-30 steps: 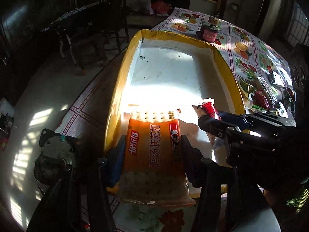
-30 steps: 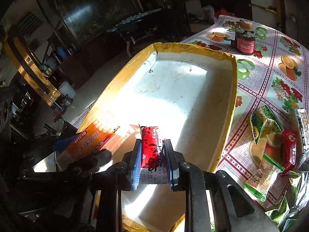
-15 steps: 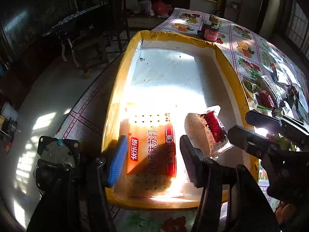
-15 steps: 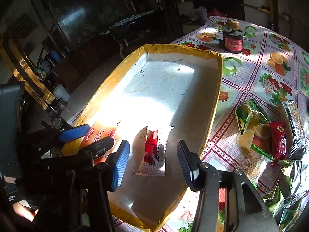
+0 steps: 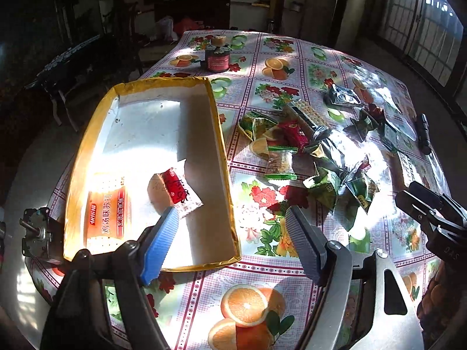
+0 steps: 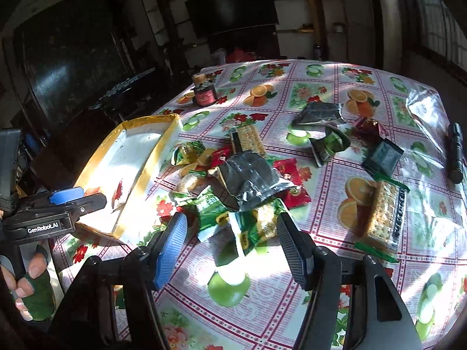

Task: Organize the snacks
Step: 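Withdraw both tools from the tray back toward the snack pile, then grasp the green-trimmed cracker pack with the right tool while the left tool grasps a green chip bag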

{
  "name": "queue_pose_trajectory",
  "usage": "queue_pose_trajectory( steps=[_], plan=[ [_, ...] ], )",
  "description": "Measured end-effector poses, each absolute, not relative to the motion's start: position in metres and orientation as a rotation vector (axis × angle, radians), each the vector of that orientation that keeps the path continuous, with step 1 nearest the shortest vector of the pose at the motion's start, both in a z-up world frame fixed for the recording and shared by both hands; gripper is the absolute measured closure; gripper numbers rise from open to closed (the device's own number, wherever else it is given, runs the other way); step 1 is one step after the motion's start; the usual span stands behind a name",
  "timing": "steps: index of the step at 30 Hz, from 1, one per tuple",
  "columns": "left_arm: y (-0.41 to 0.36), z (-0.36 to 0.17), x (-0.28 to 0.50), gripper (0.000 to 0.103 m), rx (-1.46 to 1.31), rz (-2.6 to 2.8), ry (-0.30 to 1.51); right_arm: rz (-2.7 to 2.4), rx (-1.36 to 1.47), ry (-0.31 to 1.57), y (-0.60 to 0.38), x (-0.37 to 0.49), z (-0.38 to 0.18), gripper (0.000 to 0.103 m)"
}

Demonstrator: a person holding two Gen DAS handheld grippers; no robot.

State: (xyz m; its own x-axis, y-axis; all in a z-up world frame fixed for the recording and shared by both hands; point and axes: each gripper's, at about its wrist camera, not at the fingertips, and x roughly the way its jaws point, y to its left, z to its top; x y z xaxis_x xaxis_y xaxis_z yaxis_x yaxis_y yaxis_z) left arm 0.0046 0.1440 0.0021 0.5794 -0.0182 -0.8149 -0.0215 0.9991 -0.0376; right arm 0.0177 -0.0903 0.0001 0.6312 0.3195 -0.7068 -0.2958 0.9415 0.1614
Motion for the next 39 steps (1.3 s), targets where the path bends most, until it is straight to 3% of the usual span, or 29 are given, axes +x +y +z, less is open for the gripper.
queue_pose_trajectory(
  steps=[8,18,39],
  plan=[
    [0.087,-0.009,0.002,0.025,0.030,-0.067,0.999,0.117,-0.048,0.809,-0.138,0.008,-0.002,0.039],
    [0.069,-0.015,0.002,0.022,0.076,-0.056,1.035,0.020,-0.130,0.800,-0.155,0.003,-0.001,0.037],
    [0.058,-0.047,0.058,0.022,0.021,-0.100,1.112,0.056,0.097,0.885,-0.201,0.026,-0.021,0.035]
  ],
)
